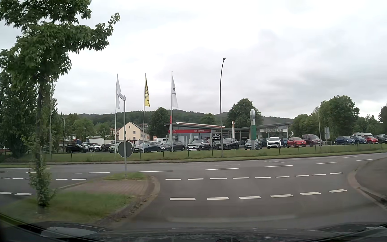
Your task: Follow the waypoints while adhering to traffic rules and regulations
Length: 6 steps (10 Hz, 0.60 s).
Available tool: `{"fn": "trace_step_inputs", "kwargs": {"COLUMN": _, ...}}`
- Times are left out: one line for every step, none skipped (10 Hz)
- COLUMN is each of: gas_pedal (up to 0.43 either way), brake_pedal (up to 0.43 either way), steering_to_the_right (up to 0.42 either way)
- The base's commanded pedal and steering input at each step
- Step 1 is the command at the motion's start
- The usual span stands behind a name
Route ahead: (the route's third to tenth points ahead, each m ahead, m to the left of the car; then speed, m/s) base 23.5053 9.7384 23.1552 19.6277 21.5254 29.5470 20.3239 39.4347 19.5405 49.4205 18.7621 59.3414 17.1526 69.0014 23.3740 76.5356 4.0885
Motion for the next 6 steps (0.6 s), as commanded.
{"fn": "trace_step_inputs", "kwargs": {"gas_pedal": 0.0, "brake_pedal": 0.244, "steering_to_the_right": 0.037}}
{"fn": "trace_step_inputs", "kwargs": {"gas_pedal": 0.0, "brake_pedal": 0.244, "steering_to_the_right": 0.037}}
{"fn": "trace_step_inputs", "kwargs": {"gas_pedal": 0.0, "brake_pedal": 0.244, "steering_to_the_right": 0.037}}
{"fn": "trace_step_inputs", "kwargs": {"gas_pedal": 0.0, "brake_pedal": 0.244, "steering_to_the_right": 0.037}}
{"fn": "trace_step_inputs", "kwargs": {"gas_pedal": 0.0, "brake_pedal": 0.232, "steering_to_the_right": 0.037}}
{"fn": "trace_step_inputs", "kwargs": {"gas_pedal": 0.0, "brake_pedal": 0.152, "steering_to_the_right": 0.035}}
